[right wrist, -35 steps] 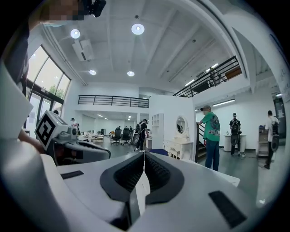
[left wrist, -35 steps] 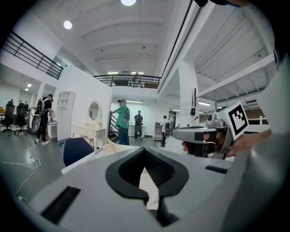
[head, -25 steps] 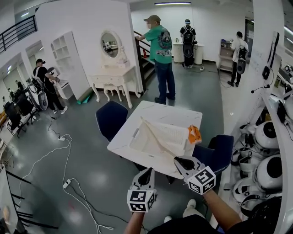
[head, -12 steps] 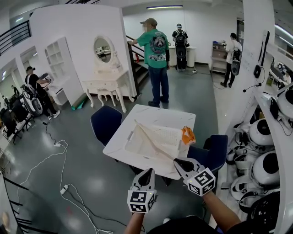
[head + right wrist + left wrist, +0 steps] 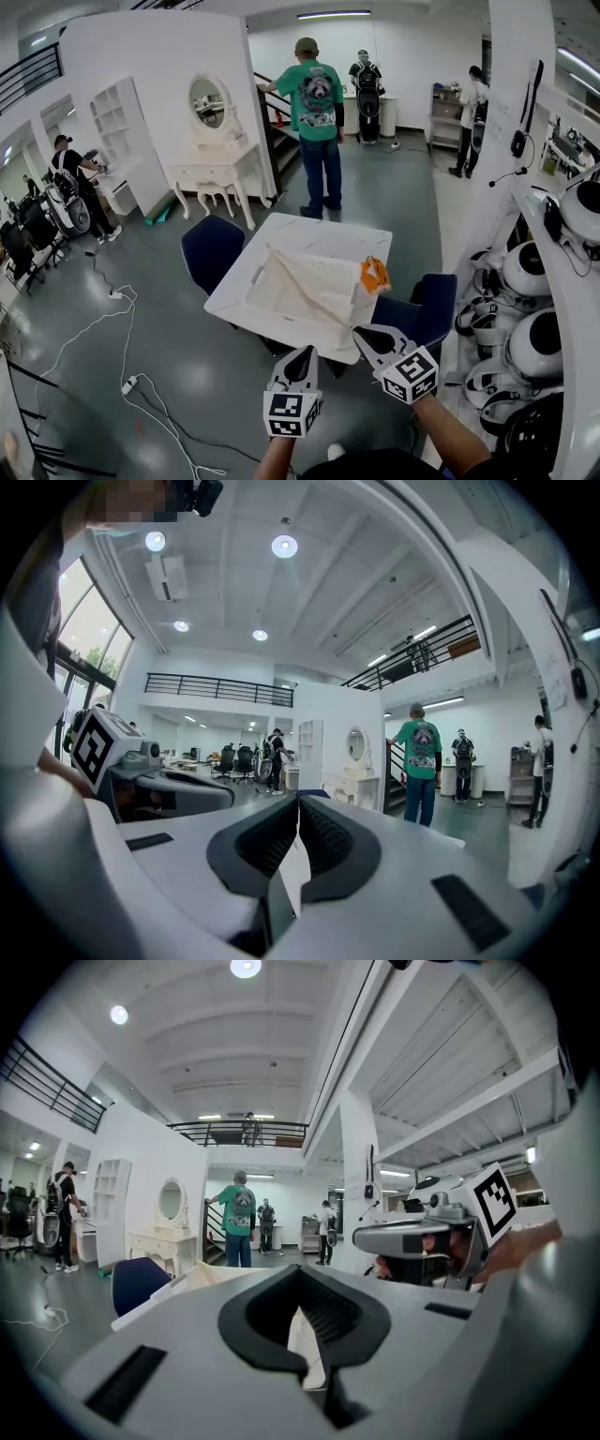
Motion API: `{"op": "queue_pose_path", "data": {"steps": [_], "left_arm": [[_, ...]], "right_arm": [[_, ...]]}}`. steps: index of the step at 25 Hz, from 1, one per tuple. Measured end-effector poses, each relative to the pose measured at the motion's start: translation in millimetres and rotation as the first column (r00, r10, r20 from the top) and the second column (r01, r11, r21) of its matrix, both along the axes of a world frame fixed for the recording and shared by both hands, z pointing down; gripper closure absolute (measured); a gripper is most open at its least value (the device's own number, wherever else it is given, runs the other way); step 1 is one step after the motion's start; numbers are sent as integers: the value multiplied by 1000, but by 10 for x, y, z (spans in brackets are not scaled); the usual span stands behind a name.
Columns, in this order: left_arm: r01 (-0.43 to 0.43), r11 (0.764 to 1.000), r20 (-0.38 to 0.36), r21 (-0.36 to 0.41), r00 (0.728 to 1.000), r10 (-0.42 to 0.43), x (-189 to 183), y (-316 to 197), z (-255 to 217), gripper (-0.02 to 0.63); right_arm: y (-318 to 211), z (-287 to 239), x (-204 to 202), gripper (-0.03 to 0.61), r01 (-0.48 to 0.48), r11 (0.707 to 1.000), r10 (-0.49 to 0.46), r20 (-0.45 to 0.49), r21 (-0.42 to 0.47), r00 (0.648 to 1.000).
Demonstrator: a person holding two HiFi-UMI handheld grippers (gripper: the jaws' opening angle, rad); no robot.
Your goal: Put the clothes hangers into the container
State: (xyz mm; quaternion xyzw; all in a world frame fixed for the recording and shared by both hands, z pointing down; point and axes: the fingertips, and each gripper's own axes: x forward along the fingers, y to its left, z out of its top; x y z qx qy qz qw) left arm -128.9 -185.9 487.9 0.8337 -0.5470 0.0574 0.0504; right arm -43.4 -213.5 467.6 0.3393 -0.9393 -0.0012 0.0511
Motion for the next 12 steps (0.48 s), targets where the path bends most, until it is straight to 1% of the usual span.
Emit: {"op": "queue_pose_path", "data": {"steps": [3, 6, 9, 12], "left_arm": [[-15, 1000, 1, -7, 1000, 15, 142, 90, -2, 609], [-20, 1000, -13, -5, 1000, 20, 281, 184, -15, 609], [-26, 1000, -8, -5, 1000, 26, 407, 270, -30, 609], [-28, 1000, -37, -12, 999, 27, 512, 341, -36, 609]], "right_arm": [[95, -24, 110, 557, 0, 1000, 0, -3, 1, 1000], [190, -48, 249, 557, -5, 1000, 5, -3, 3, 1000], [277, -78, 366, 557, -6, 1000, 6, -6, 6, 1000], [365, -102, 480, 557, -5, 1000, 6, -8, 8, 1000]]}}
